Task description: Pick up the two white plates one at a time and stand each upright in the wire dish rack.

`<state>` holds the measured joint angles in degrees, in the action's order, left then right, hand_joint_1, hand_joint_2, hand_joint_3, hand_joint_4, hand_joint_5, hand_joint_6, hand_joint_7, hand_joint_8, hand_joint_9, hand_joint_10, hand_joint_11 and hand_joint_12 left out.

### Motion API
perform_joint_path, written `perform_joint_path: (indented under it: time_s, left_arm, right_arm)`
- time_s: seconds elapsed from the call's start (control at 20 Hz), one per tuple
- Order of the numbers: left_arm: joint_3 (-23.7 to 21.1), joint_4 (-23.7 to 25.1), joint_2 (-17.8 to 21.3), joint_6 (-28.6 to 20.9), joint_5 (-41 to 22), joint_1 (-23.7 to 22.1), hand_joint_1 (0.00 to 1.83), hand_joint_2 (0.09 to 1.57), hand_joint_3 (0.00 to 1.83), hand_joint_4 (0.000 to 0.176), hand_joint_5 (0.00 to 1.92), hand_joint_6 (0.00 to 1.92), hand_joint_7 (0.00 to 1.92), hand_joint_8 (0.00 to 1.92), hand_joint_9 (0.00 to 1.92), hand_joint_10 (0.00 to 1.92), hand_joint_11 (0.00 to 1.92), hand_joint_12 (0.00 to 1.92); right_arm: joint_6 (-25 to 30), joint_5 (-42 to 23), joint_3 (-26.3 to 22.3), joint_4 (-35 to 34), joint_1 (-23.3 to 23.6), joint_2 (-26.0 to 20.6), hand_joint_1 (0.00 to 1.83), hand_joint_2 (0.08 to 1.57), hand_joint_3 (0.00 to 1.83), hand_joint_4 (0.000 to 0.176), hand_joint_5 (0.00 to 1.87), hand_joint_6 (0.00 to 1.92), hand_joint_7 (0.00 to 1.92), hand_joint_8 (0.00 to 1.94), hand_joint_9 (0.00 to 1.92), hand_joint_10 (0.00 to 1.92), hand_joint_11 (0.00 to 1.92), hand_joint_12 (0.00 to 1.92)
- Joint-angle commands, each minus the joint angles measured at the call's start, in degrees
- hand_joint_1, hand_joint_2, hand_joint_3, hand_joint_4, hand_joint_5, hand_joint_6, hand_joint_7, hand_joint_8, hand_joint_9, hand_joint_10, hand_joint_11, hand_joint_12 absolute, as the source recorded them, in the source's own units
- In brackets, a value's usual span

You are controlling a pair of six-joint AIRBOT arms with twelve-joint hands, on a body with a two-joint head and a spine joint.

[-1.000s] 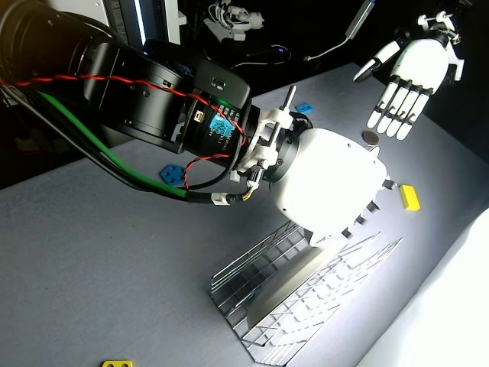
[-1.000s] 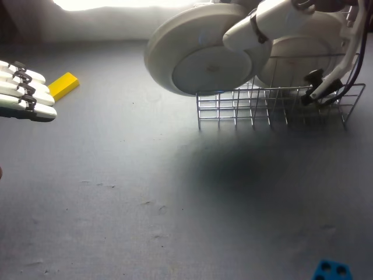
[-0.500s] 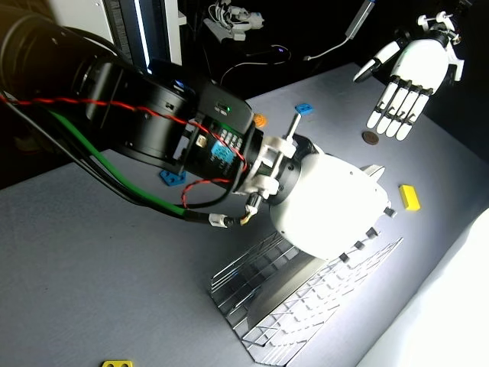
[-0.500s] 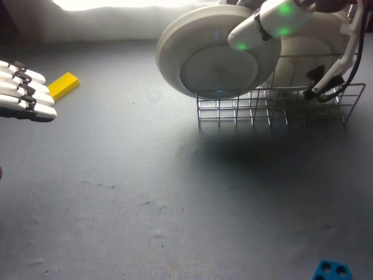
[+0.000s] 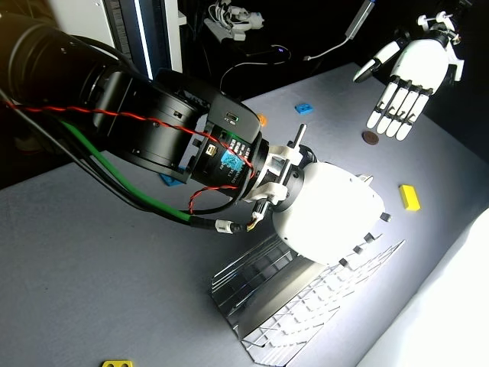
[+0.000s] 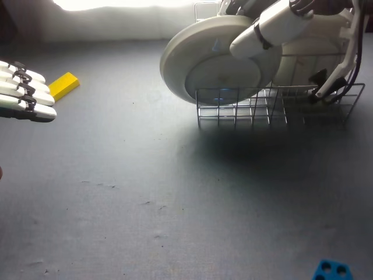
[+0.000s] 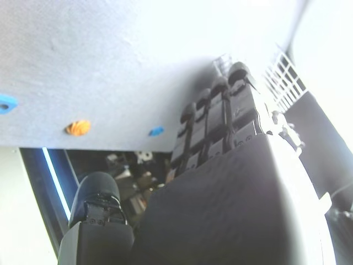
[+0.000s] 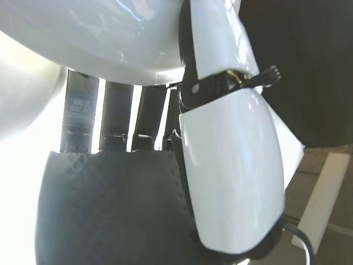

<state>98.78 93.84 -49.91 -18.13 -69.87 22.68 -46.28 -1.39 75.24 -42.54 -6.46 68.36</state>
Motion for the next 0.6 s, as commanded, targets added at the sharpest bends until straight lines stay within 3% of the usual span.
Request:
perform_joint_path:
  time_s: [0.0, 0.15, 0.2, 0.25, 0.4, 0.55]
  left_arm:
    - [0.0, -4.2, 0.1, -0.1, -1.3, -0.2, 0.00, 1.17, 0.00, 0.000, 0.02, 0.00, 0.03, 0.01, 0.02, 0.01, 0.01, 0.00]
    - [0.0, -4.2, 0.1, -0.1, -1.3, -0.2, 0.00, 1.17, 0.00, 0.000, 0.02, 0.00, 0.03, 0.00, 0.02, 0.00, 0.01, 0.01]
    - [0.0, -4.2, 0.1, -0.1, -1.3, -0.2, 0.00, 1.17, 0.00, 0.000, 0.02, 0.00, 0.03, 0.00, 0.02, 0.00, 0.02, 0.01]
    - [0.0, -4.2, 0.1, -0.1, -1.3, -0.2, 0.00, 1.17, 0.00, 0.000, 0.01, 0.00, 0.01, 0.00, 0.01, 0.00, 0.01, 0.00]
    - [0.0, -4.2, 0.1, -0.1, -1.3, -0.2, 0.00, 1.17, 0.00, 0.000, 0.01, 0.00, 0.03, 0.01, 0.01, 0.00, 0.00, 0.00]
    - [0.0, -4.2, 0.1, -0.1, -1.3, -0.2, 0.00, 1.16, 0.00, 0.000, 0.02, 0.01, 0.04, 0.01, 0.03, 0.01, 0.01, 0.01]
  right_arm:
    - [0.8, -6.7, 0.3, 0.3, 0.4, -0.3, 1.39, 1.04, 0.00, 0.000, 1.07, 0.83, 1.18, 0.58, 1.04, 0.98, 0.81, 1.18]
    - [0.8, -7.2, 0.3, 3.8, 0.1, -0.2, 1.38, 1.06, 0.00, 0.000, 1.03, 0.89, 1.16, 0.61, 0.99, 1.05, 0.74, 1.23]
    - [0.8, -7.3, 0.3, 4.5, 0.0, -0.1, 1.27, 1.07, 0.00, 0.000, 1.04, 0.92, 1.13, 0.69, 0.96, 0.68, 0.68, 1.24]
    - [0.8, -7.3, 0.3, 5.8, -0.1, 0.0, 1.25, 1.07, 0.00, 0.027, 1.05, 0.90, 1.14, 0.69, 1.02, 0.45, 0.67, 1.24]
    - [0.8, -7.3, 0.3, 8.0, -0.2, 0.1, 1.23, 1.09, 0.00, 0.028, 1.00, 0.99, 1.09, 0.77, 1.06, 0.19, 0.59, 1.27]
    - [0.8, -7.0, 0.3, 8.6, -0.2, 0.2, 1.22, 1.11, 0.00, 0.026, 0.96, 1.07, 1.01, 0.88, 1.05, 0.10, 0.53, 1.23]
